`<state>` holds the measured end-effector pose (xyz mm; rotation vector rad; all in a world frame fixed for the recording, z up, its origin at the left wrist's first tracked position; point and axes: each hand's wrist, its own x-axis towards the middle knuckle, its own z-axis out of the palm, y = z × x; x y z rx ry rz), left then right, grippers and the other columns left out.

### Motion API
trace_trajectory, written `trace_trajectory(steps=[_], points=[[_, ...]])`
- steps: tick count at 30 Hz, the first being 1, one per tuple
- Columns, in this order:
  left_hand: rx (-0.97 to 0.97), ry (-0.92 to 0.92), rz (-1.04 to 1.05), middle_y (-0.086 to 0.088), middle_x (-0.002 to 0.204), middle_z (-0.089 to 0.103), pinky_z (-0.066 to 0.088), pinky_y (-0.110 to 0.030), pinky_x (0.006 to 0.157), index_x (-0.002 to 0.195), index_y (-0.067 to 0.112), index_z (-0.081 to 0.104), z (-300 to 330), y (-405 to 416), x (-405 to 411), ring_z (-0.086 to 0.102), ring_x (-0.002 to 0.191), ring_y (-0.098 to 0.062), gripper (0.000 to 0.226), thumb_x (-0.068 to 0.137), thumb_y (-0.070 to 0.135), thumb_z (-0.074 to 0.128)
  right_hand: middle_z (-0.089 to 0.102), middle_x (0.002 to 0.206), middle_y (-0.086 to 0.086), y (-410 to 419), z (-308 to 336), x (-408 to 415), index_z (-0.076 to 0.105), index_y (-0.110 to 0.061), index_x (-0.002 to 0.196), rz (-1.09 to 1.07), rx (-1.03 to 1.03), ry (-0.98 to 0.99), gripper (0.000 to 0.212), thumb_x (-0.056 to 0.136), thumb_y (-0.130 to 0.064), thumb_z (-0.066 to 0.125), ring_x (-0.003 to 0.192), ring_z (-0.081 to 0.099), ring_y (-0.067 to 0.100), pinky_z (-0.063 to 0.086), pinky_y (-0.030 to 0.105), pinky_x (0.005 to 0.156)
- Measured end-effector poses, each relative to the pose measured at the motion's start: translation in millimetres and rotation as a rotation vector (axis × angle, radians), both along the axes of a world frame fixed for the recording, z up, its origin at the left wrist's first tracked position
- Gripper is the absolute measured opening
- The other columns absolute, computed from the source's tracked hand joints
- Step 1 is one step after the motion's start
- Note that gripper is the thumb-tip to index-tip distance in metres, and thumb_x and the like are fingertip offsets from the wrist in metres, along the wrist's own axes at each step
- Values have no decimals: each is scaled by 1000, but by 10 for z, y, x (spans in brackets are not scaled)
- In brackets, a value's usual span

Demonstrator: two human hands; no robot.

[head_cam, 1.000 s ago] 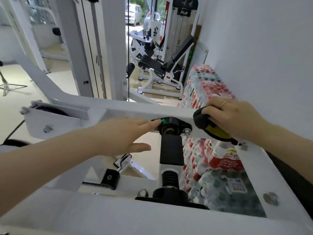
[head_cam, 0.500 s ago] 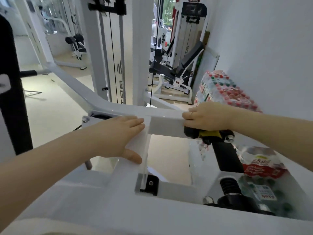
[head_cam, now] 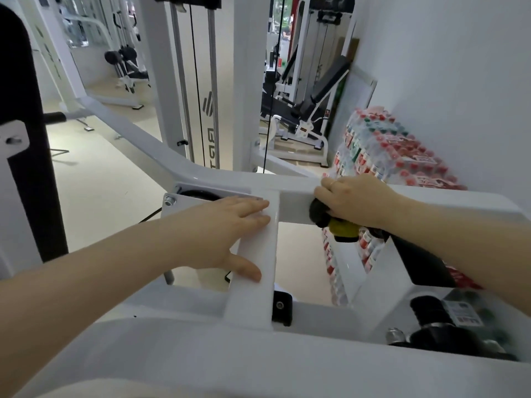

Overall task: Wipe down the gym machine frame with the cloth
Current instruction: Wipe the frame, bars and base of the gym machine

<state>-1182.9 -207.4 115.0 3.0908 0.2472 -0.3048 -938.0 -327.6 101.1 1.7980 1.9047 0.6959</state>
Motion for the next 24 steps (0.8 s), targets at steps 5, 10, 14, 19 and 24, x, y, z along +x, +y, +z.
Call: trace_trajectory(steps=[5, 10, 14, 19, 24], points=[[-13, 38, -28, 11, 156, -11, 1, -21, 112, 149, 28, 6, 70, 7, -3, -5, 143, -8, 93, 76, 66, 52, 55, 73, 4, 370, -40, -440, 55, -10, 86, -170, 189, 57, 28, 80, -31, 70, 45, 52, 19, 26, 23, 38], [-38, 93, -35, 7, 156, -14, -1, -27, 114, 149, 28, 7, 88, 48, -44, -10, 143, -13, 107, 66, 68, 62, 53, 81, 9, 377, -77, -796, 53, -5, 93, -697, 352, 1094, 23, 97, -26, 45, 79, 53, 26, 42, 32, 64], [-15, 126, -61, 0, 154, -22, -7, -31, 114, 149, 25, 9, 54, 47, -74, -19, 142, -18, 109, 65, 70, 61, 62, 105, 14, 183, -45, -1087, 53, -4, 115, -989, 370, 1905, 29, 93, -22, 56, 91, 61, 25, 55, 35, 73], [-2, 90, -75, -1, 155, -19, -5, -33, 115, 149, 23, 13, 28, 53, -70, -17, 142, -20, 108, 64, 71, 61, 63, 110, 21, -118, -131, -1304, 55, 3, 115, -957, 328, 2221, 25, 92, -6, 52, 95, 61, 28, 49, 38, 91], [20, 75, -81, -1, 154, -23, -7, -34, 115, 149, 24, 8, -23, 58, -117, -19, 142, -21, 109, 65, 74, 55, 56, 96, 13, 120, 31, -1415, 50, -2, 117, -866, 623, 2284, 23, 94, -8, 51, 79, 57, 23, 50, 32, 67]])
